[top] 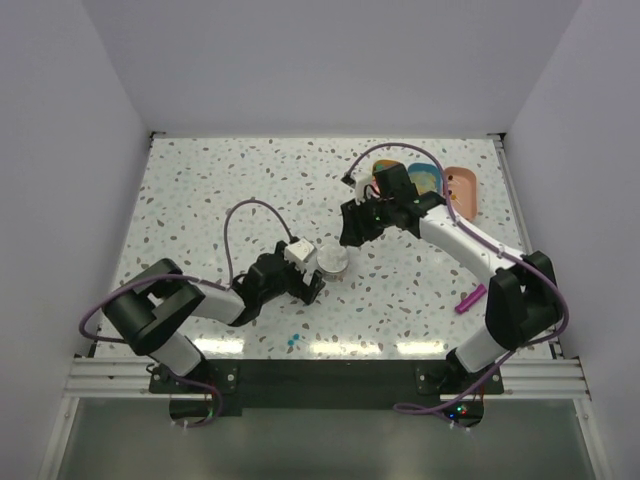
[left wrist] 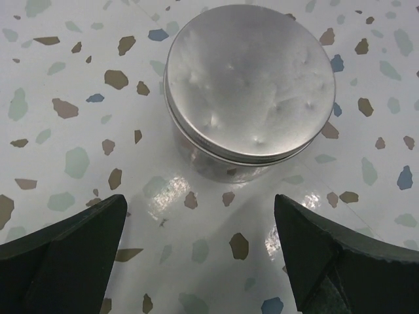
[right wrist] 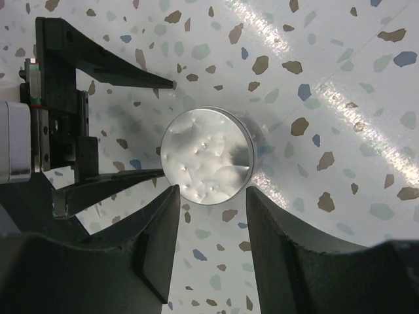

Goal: Pack the candies
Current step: Screw the bottle lid onto the packing bottle.

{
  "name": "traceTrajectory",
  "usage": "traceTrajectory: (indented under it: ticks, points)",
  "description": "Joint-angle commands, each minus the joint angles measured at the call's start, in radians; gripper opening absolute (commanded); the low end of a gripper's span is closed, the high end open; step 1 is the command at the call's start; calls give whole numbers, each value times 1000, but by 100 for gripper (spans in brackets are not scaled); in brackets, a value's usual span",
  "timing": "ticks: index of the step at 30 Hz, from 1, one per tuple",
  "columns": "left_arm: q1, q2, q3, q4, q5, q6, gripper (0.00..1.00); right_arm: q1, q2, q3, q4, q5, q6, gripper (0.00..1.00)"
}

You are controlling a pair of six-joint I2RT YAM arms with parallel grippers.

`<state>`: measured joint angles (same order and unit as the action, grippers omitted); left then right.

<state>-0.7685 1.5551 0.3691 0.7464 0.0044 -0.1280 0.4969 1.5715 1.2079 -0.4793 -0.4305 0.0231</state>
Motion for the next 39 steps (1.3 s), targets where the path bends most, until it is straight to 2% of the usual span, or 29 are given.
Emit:
traceTrajectory:
  ticks: [1, 10, 16, 21, 33, 39]
  points:
    - [-8, 58, 2, 276, 75, 36, 100, -1, 21, -7, 24, -42, 3, 49]
    - [-8, 181, 57, 343, 164, 74, 100, -1, 68, 31, 21, -22, 9, 49]
    - [-8, 263, 129, 370, 200, 97, 100, -1, 142, 94, -19, -19, -6, 42]
    - [-6, 292, 134, 404, 206, 84, 93, -1, 177, 116, -31, -16, -12, 39]
    - [-8, 341, 157, 419, 220, 64, 89, -3, 254, 150, -76, -7, -63, 39]
    - [-8, 350, 160, 418, 206, 56, 82, -1, 243, 127, -91, 1, -77, 33]
